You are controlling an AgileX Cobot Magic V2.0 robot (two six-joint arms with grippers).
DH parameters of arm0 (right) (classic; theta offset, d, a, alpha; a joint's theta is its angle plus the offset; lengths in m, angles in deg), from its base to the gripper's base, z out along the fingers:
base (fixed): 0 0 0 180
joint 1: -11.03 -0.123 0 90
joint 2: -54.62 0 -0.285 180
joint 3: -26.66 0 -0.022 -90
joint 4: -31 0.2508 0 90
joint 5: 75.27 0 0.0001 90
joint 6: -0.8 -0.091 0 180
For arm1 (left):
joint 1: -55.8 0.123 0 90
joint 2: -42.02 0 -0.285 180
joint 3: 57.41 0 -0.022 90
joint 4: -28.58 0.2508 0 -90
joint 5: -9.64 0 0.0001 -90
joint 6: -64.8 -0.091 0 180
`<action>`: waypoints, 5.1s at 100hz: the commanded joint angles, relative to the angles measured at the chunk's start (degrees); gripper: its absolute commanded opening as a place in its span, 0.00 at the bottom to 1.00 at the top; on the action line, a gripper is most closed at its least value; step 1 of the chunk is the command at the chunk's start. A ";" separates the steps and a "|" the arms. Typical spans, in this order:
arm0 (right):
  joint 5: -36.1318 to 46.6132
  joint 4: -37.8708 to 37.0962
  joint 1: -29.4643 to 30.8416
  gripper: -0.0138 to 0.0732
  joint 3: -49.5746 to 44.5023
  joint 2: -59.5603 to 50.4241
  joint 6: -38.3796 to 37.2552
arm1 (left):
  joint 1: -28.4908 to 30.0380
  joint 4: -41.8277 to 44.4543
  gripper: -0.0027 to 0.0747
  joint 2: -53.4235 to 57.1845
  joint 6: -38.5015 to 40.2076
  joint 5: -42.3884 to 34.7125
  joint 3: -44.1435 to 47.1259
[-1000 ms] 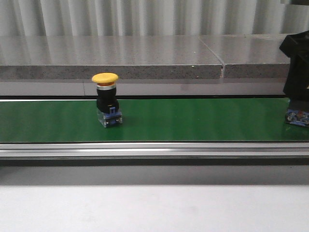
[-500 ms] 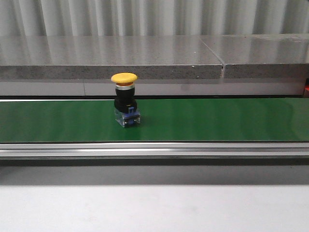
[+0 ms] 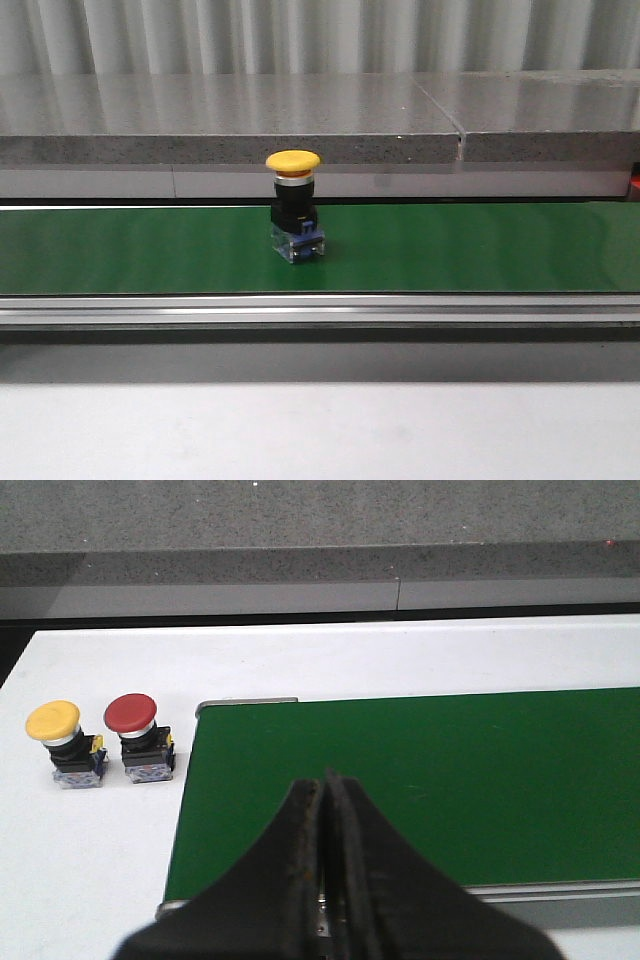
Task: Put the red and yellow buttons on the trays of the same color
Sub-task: 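Carry the red button with the right gripper into the red tray and release, then grasp the yellow button off the belt with the right gripper, then lower the yellow button into the yellow tray and open the right gripper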
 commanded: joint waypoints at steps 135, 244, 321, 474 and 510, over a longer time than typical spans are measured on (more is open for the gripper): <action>4.32 0.41 3.89 0.38 17.84 23.64 0.40 | -0.29 -1.03 0.01 -0.05 -0.19 -4.62 -1.58; -7.99 -2.22 3.68 0.83 27.93 10.38 0.70 | -0.29 -1.03 0.01 -0.05 -0.19 -4.52 -1.58; -5.25 7.02 3.62 0.83 -9.35 -20.46 9.80 | -0.29 -1.74 0.01 -0.05 -0.19 -4.20 -1.58; 11.78 4.64 -20.10 0.64 -37.01 -17.86 13.13 | -0.29 -1.74 0.01 -0.05 -0.19 -4.20 -1.58; 8.21 4.22 -19.31 0.38 -34.41 -19.62 9.21 | -0.29 -1.74 0.01 -0.05 -0.19 -4.20 -1.58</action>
